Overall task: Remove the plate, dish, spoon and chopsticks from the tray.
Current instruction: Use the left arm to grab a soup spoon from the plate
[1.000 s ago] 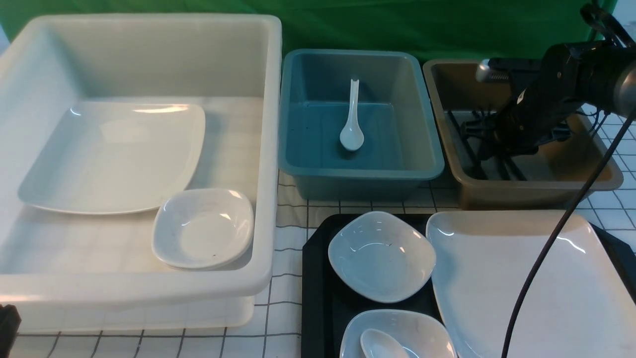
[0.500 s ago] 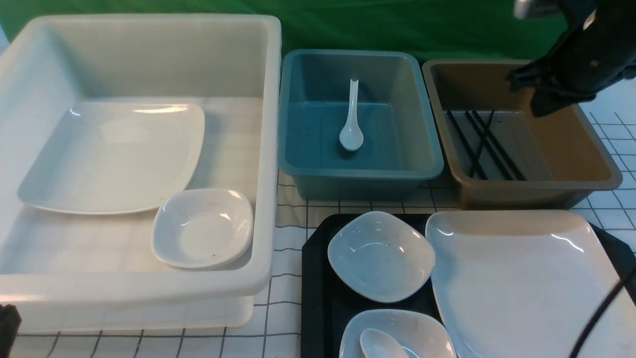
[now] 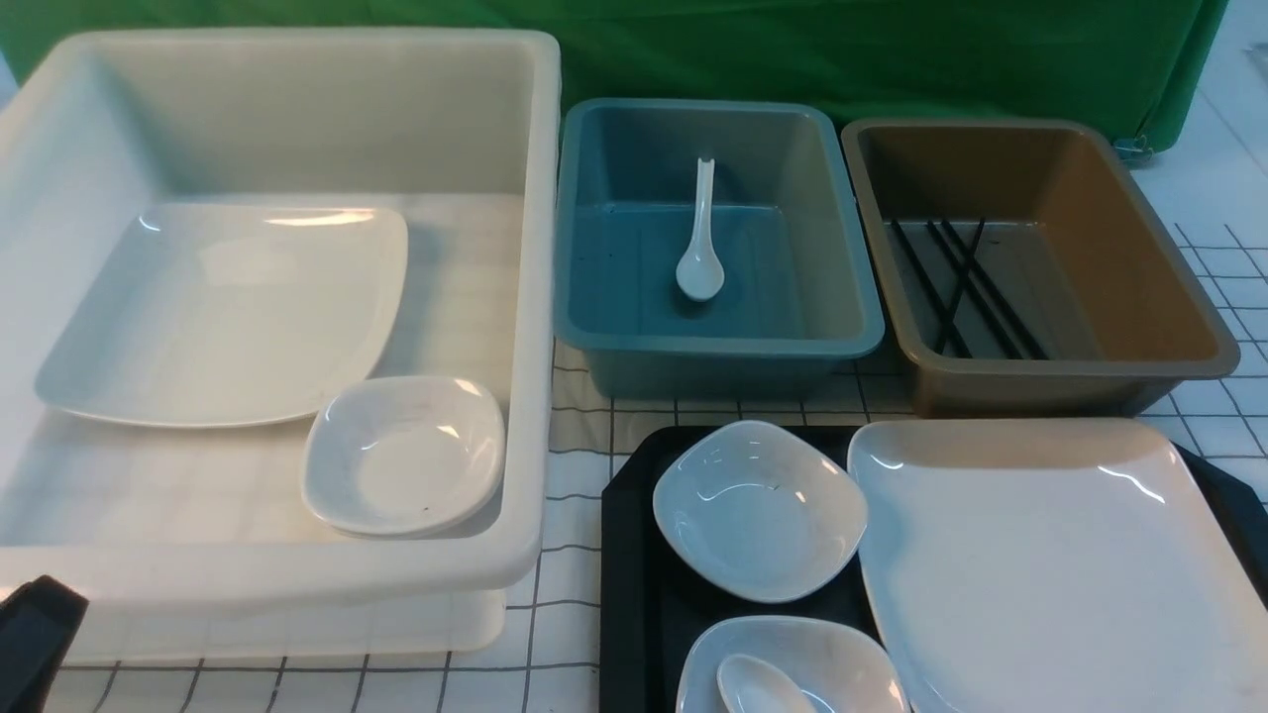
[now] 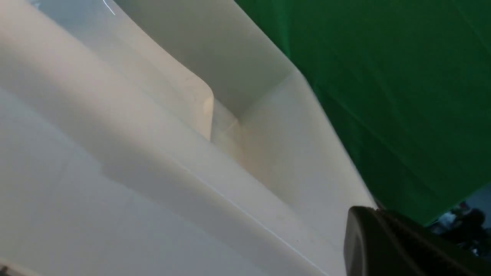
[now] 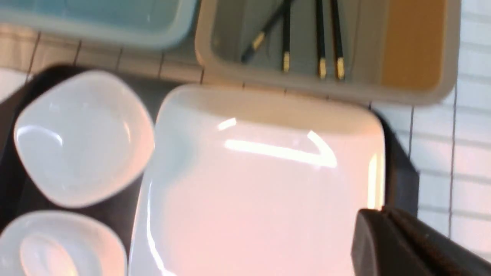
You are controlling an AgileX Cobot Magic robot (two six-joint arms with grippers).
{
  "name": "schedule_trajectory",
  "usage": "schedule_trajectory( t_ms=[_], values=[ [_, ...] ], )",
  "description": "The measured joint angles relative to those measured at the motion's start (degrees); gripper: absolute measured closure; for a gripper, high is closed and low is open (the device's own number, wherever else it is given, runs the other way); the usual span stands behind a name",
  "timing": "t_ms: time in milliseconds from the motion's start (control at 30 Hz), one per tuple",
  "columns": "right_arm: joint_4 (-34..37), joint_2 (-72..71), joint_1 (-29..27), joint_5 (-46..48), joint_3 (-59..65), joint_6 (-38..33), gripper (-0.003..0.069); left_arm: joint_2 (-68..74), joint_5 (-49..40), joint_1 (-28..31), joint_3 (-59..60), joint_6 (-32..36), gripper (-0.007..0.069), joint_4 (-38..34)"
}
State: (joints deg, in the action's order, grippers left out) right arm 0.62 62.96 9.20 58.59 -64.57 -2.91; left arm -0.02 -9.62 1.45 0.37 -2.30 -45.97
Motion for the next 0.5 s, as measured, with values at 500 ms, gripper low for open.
schedule_trajectory(
  t_ms=[500],
  values=[
    [0.0, -16.16, 0.0, -12.04, 27.65, 2.91, 0.0645, 0.0, -3.05, 0.0, -2.96, 0.6, 0.0603, -6.06]
  ],
)
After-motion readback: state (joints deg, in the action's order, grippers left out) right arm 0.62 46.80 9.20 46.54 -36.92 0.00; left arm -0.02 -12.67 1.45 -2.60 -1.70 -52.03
